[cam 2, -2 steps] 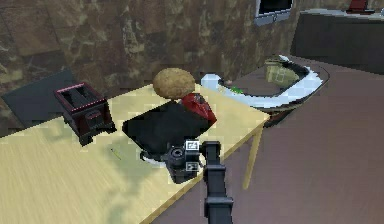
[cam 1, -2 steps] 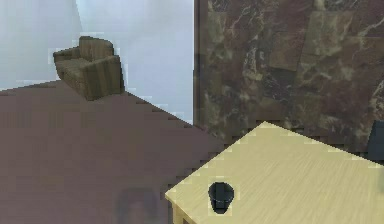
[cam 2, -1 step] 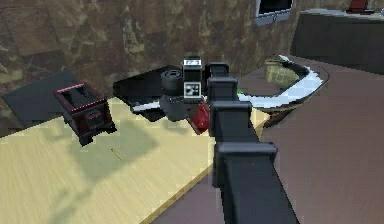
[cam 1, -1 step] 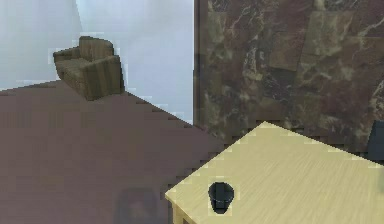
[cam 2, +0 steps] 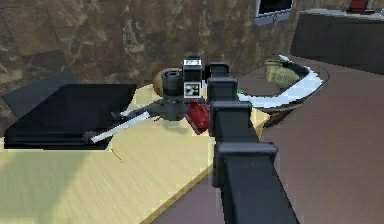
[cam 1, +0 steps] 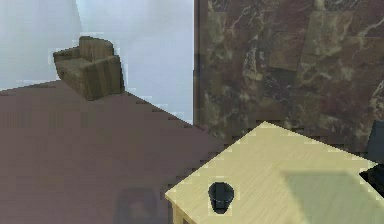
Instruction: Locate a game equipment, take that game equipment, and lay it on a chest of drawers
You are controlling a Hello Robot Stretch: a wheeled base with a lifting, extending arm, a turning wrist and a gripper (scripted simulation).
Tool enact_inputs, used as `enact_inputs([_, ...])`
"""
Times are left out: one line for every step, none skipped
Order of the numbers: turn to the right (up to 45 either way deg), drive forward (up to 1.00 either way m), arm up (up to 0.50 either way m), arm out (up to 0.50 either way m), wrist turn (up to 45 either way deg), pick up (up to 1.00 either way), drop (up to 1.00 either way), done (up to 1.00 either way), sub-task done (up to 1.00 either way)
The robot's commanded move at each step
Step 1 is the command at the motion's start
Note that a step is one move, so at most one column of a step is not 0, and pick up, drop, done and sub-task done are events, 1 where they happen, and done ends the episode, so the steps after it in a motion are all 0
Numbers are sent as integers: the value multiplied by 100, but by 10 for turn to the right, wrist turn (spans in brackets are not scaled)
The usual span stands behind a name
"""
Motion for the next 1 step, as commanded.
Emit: enact_inputs([0,0,0,0,-450,0,0,0,0])
